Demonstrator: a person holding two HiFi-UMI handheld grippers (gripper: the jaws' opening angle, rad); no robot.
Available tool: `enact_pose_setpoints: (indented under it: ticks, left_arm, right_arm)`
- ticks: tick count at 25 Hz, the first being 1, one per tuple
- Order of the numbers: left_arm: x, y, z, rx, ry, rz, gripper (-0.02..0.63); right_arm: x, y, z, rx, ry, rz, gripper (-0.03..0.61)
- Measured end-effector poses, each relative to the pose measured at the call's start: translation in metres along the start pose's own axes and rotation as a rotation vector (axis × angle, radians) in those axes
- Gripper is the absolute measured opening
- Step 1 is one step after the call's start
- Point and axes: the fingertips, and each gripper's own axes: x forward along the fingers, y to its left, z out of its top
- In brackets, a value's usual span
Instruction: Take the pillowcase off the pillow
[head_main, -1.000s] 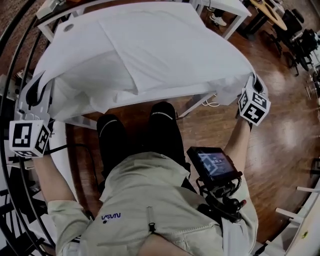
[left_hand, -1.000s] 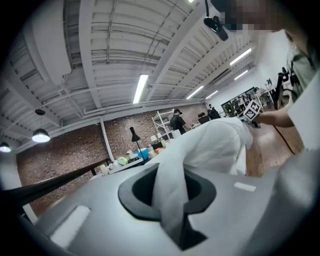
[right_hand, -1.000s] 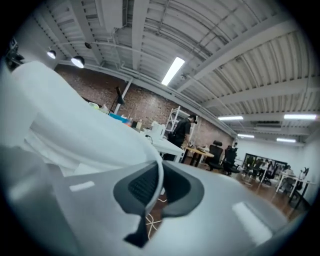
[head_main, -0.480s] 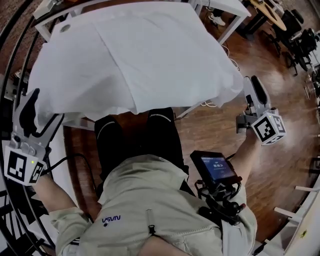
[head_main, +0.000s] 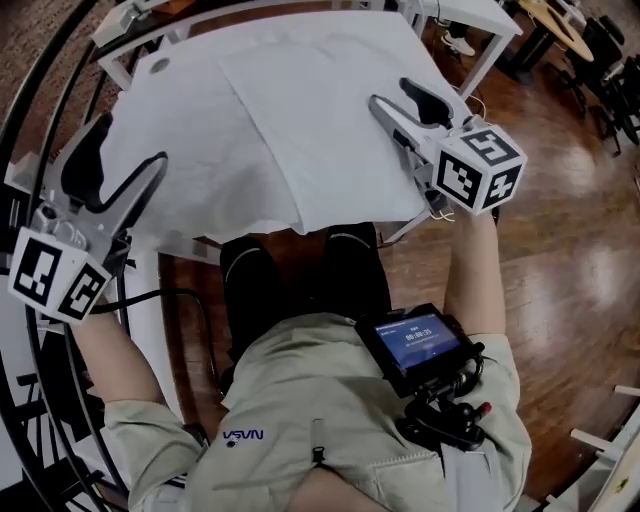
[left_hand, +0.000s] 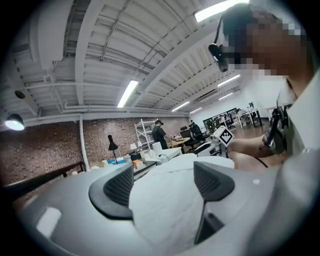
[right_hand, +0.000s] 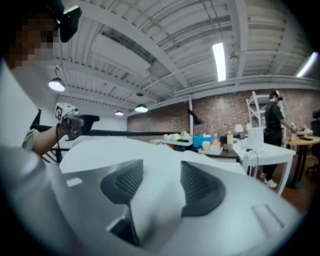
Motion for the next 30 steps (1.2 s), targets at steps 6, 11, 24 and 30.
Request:
enact_pose_setpoints:
  ticks: [6, 11, 24, 30]
  left_arm:
    - [0.069, 0.013, -0.05, -0.083, 0.242, -0.073, 0.42]
    - [0.096, -0.014, -0.108, -0.05, 0.454, -0.117, 0.36]
    - [0.036, -0.069, -0.073, 0.155, 0.071, 0.022, 0.081]
    - [0.02, -0.056, -0.049, 0.013, 0.032, 0.111, 0.058]
  right_arm:
    - [-0.01, 0.057, -0.04, -0.005, 0.082, 0.104, 0.13]
    - [-0.03, 0.066, -0.033, -0.032, 0.07, 0.129, 0.13]
    - [-0.022, -0.04, 0.024, 0.178, -0.151, -0.153, 0.276]
    - [-0.031, -0.043, 0.027, 0.182, -0.176, -0.172, 0.006]
